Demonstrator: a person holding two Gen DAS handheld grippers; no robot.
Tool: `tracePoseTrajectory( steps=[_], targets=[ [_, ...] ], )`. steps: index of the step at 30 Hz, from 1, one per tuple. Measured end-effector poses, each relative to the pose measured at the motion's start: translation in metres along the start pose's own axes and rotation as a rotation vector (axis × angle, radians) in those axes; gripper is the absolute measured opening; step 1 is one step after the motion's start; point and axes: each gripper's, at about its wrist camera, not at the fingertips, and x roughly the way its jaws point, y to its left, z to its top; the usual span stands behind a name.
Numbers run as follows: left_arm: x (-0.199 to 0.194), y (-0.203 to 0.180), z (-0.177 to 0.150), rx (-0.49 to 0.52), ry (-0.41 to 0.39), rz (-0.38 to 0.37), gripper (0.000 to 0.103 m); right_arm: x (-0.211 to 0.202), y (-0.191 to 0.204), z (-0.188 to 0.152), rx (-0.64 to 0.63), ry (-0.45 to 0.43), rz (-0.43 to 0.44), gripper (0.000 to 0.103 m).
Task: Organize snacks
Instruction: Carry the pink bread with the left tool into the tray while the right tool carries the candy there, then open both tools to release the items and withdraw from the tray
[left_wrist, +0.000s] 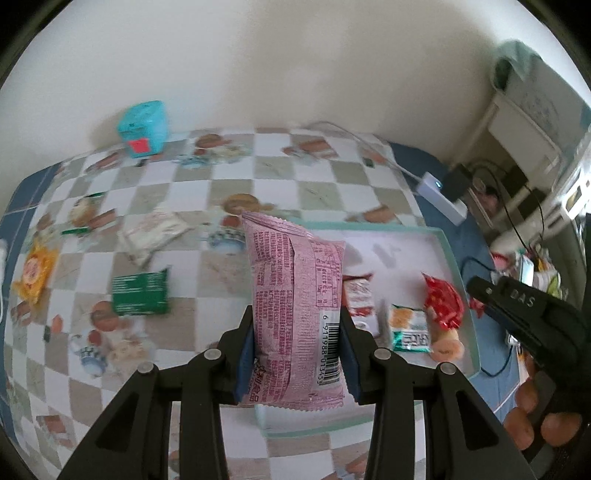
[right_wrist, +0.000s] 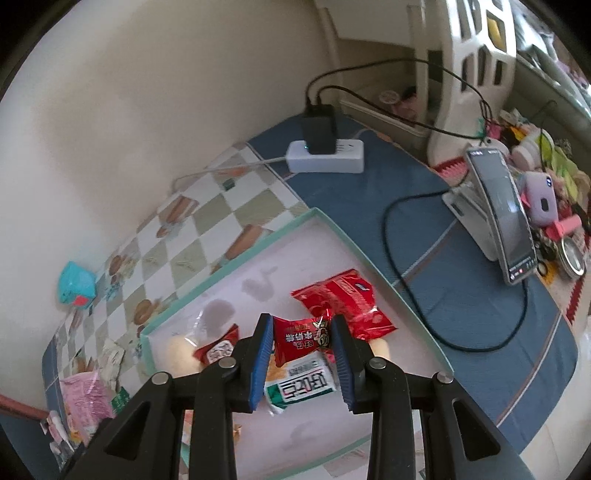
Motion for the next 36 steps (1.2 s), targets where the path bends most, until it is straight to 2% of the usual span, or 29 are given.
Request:
tracePoseTrajectory(
  steps=[9, 21, 26, 33, 36],
  targets=[
    [0.023, -0.021, -0.007, 0.051, 0.059, -0.003, 0.042, 0.016, 0.01, -0.004, -0.035, 0.062, -0.014, 0.034],
    [0.032, -0.036, -0.013, 0.09, 0.072, 0.004, 0.044, 0.025, 0.018, -0.009, -0.069, 0.095, -0.024, 0.035],
    [0.032, -0.036, -0.012, 0.091, 0.063, 0.009, 0.056, 0.026, 0.019, -0.01, -0.076, 0.101, -0.027, 0.036],
    [0.029, -0.029, -0.01, 0.068, 0.06, 0.024, 0.063, 0.028, 0.019, -0.01, -0.077, 0.111, -0.037, 0.036],
    [0.029, -0.023, -0.009, 0.042, 0.062, 0.039, 0.071, 0.03, 0.019, -0.011, -0.079, 0.123, -0.045, 0.037]
  ],
)
